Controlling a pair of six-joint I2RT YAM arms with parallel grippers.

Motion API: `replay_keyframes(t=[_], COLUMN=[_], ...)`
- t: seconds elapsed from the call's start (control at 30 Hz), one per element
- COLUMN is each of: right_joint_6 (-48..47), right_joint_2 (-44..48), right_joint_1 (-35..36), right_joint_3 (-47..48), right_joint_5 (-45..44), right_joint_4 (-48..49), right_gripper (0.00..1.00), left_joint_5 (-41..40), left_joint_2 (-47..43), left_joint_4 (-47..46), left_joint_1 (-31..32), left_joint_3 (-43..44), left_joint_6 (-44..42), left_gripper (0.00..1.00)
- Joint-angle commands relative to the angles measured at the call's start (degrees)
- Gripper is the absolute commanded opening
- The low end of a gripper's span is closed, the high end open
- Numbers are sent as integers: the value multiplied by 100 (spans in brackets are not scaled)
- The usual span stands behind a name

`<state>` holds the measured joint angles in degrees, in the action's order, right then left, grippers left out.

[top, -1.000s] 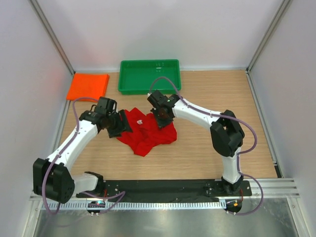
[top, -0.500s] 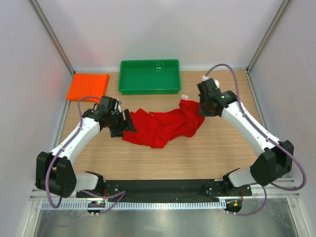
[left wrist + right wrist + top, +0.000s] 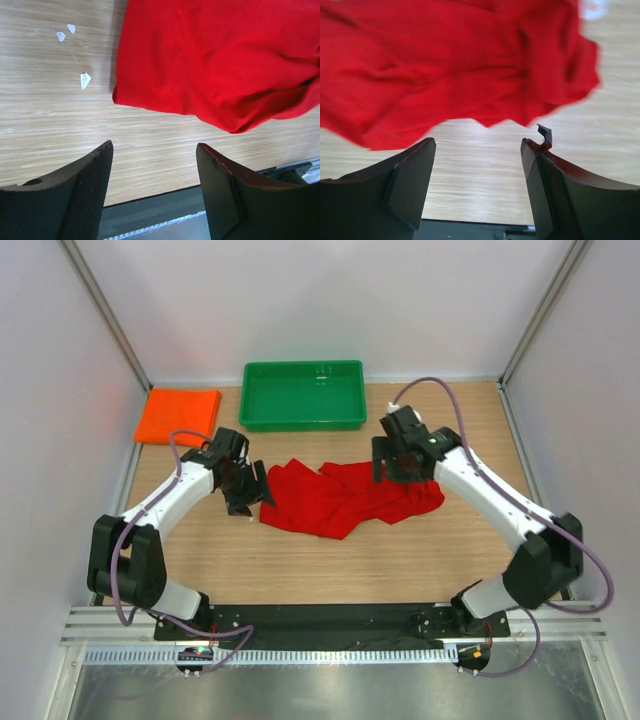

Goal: Fold and stack the t-shirts
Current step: Flatten the tshirt out

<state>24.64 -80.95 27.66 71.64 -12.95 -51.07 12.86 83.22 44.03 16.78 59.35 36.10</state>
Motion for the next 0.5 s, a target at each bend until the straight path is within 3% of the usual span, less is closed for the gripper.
replay_keyframes(t=[0.0, 0.17, 0.33, 0.47], right_joint_6=[85, -310, -504, -539], right_joint_2=[-1190, -2582, -4030, -4595], right_joint_1=[423, 688, 785, 863], right_joint_3=[806, 2228, 3652, 4339], right_joint_5=[635, 811, 1005, 1049], right_joint_4=[738, 1107, 968, 678], right_gripper=[76, 73, 61, 55], left_joint_5=[59, -21, 76, 94], left_joint_2=[133, -25, -218, -429], left_joint_4=[61, 18, -35, -87], left_joint_1=[-43, -95, -113, -139], left_joint_3=[112, -55, -406, -713], left_joint_6=[108, 161, 170, 178], left_gripper=[67, 64, 63, 63])
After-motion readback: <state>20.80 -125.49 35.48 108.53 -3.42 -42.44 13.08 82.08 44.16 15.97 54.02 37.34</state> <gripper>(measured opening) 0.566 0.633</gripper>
